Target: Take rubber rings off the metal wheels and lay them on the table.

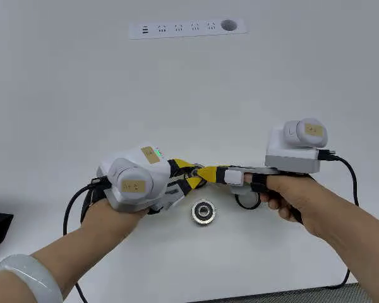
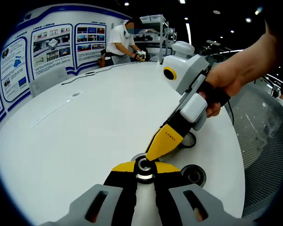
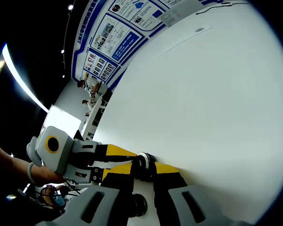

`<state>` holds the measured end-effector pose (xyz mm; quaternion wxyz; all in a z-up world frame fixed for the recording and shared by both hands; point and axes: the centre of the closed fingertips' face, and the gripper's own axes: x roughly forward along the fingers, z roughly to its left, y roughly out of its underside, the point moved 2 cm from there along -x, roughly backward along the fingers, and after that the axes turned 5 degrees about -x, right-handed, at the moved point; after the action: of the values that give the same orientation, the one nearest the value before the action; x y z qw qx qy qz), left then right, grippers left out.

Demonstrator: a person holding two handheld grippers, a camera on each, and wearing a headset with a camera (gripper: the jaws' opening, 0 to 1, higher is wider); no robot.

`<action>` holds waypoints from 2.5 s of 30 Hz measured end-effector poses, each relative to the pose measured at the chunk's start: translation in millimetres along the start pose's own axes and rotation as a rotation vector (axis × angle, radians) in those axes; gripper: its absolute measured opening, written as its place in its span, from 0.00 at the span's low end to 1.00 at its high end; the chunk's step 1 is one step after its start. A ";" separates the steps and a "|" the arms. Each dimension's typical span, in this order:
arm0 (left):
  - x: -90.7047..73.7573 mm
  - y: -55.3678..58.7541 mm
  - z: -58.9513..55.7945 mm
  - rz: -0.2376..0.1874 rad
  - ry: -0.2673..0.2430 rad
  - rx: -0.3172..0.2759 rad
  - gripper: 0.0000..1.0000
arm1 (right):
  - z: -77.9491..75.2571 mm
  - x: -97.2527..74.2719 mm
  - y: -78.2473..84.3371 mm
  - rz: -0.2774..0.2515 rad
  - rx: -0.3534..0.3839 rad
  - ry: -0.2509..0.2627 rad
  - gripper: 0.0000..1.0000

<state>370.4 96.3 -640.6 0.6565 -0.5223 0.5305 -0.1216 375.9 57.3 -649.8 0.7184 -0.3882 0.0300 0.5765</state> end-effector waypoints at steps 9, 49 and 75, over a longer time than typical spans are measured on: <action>-0.1 0.0 -0.4 -0.002 -0.003 -0.002 0.14 | -3.0 -5.6 1.5 0.006 -0.024 0.022 0.10; 0.2 0.3 0.2 -0.004 0.001 0.001 0.14 | 10.5 -7.3 -3.1 -0.011 -0.045 0.012 0.02; -2.9 -5.7 -4.0 -0.030 0.016 0.016 0.20 | 7.0 -10.0 -2.5 -0.030 -0.017 0.025 0.02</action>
<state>368.2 93.7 -633.9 0.6545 -0.5240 0.5267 -0.1399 371.8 53.4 -638.8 0.7232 -0.4018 0.0282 0.5610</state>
